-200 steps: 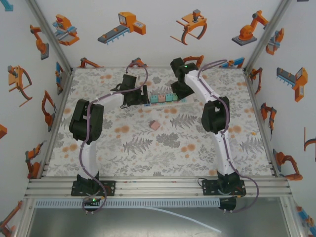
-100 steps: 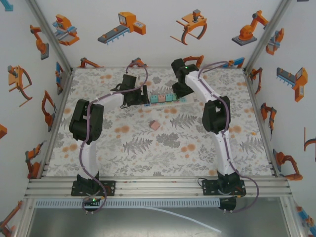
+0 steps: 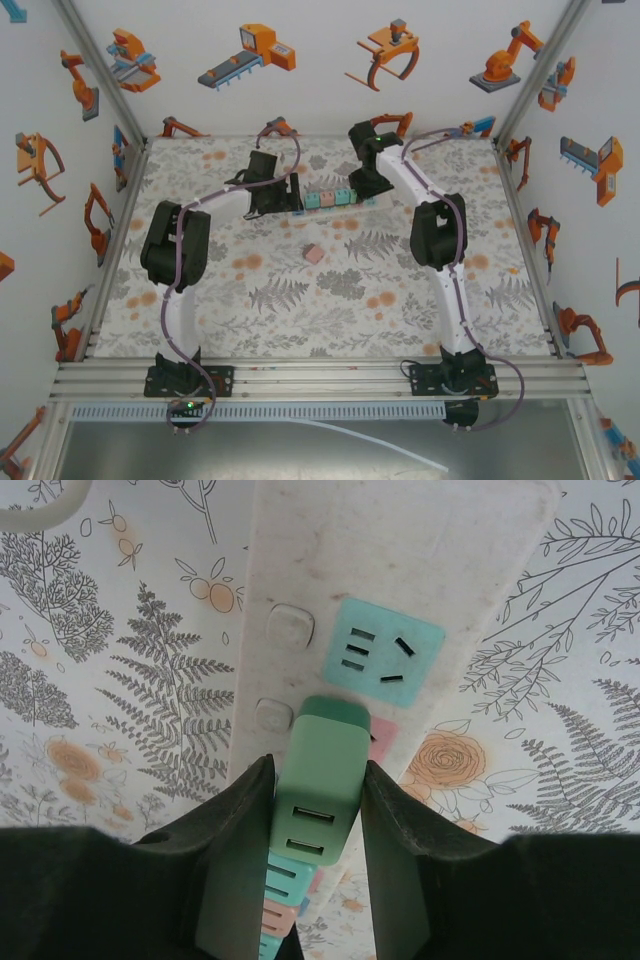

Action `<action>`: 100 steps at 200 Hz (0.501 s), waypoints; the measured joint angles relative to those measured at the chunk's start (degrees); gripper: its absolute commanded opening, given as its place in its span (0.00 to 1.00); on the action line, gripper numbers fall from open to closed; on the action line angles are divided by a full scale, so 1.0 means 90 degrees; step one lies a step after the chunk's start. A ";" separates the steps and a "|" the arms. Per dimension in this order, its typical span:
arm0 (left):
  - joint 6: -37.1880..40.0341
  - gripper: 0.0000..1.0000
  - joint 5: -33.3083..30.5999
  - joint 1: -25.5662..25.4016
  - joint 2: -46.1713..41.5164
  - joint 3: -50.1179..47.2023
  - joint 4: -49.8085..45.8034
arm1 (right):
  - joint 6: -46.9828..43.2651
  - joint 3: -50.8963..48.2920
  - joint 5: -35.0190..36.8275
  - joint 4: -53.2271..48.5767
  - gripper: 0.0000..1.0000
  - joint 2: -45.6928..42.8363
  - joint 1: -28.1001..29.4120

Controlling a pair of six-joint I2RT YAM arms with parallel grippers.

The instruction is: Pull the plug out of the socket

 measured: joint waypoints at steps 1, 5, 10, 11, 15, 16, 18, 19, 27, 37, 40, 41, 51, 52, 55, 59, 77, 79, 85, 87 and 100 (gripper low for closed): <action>0.0000 0.72 -0.0002 0.0000 0.0000 0.0000 0.0000 | 0.0000 -0.0005 0.0000 0.0007 0.22 -0.0002 0.0000; 0.0000 0.71 -0.0005 0.0000 0.0000 0.0000 0.0000 | 0.0000 -0.0019 -0.0002 0.0017 0.21 -0.0012 0.0000; -0.0002 0.71 -0.0015 -0.0002 0.0002 0.0000 0.0000 | 0.0000 -0.0034 -0.0005 0.0027 0.20 -0.0024 0.0000; -0.0002 0.70 -0.0015 -0.0002 0.0002 0.0000 0.0000 | 0.0000 -0.0039 -0.0005 0.0029 0.19 -0.0024 0.0000; -0.0005 0.70 -0.0027 -0.0002 0.0005 0.0000 -0.0002 | 0.0000 -0.0051 -0.0010 0.0039 0.18 -0.0036 0.0000; -0.0007 0.70 -0.0027 -0.0005 0.0005 0.0000 -0.0002 | 0.0002 -0.0058 -0.0007 0.0044 0.18 -0.0036 0.0000; -0.0005 0.69 -0.0027 -0.0005 0.0005 0.0000 -0.0002 | 0.0002 -0.0063 -0.0010 0.0046 0.17 -0.0039 -0.0002; -0.0007 0.69 -0.0027 -0.0005 0.0005 0.0000 -0.0002 | 0.0002 -0.0066 -0.0012 0.0049 0.17 -0.0039 -0.0002; -0.0032 0.69 -0.0044 -0.0010 0.0012 0.0010 -0.0019 | 0.0002 -0.0085 -0.0027 0.0063 0.15 -0.0053 -0.0007; -0.0066 0.69 -0.0087 -0.0019 0.0027 0.0046 -0.0058 | 0.0027 -0.0107 -0.0068 0.0073 0.15 -0.0070 -0.0019; -0.0068 0.69 -0.0109 -0.0024 0.0032 0.0056 -0.0063 | 0.0036 -0.0109 -0.0095 0.0073 0.15 -0.0070 -0.0024; -0.0070 0.69 -0.0114 -0.0027 0.0034 0.0056 -0.0066 | 0.0041 -0.0109 -0.0100 0.0070 0.15 -0.0073 -0.0027; -0.0104 0.69 -0.0170 -0.0036 0.0041 0.0075 -0.0075 | 0.0078 -0.0112 -0.0177 0.0061 0.12 -0.0075 -0.0053; -0.0109 0.69 -0.0177 -0.0036 0.0041 0.0080 -0.0080 | 0.0080 -0.0112 -0.0182 0.0061 0.12 -0.0075 -0.0056; -0.0117 0.69 -0.0197 -0.0041 0.0046 0.0083 -0.0087 | 0.0092 -0.0112 -0.0211 0.0058 0.11 -0.0078 -0.0063; -0.0124 0.69 -0.0214 -0.0044 0.0046 0.0087 -0.0090 | 0.0104 -0.0114 -0.0253 0.0051 0.10 -0.0080 -0.0078; -0.0163 0.68 -0.0313 -0.0061 0.0061 0.0117 -0.0100 | 0.0168 -0.0109 -0.0410 0.0005 0.09 -0.0083 -0.0131; -0.0163 0.68 -0.0321 -0.0061 0.0063 0.0121 -0.0102 | 0.0170 -0.0107 -0.0423 0.0002 0.09 -0.0083 -0.0134; -0.0165 0.68 -0.0367 -0.0070 0.0078 0.0146 -0.0112 | 0.0197 -0.0097 -0.0457 -0.0024 0.09 -0.0083 -0.0146; -0.0165 0.68 -0.0386 -0.0073 0.0085 0.0160 -0.0117 | 0.0199 -0.0095 -0.0464 -0.0034 0.09 -0.0083 -0.0148; -0.0168 0.68 -0.0503 -0.0085 0.0114 0.0223 -0.0146 | 0.0248 -0.0066 -0.0486 -0.0117 0.08 -0.0083 -0.0155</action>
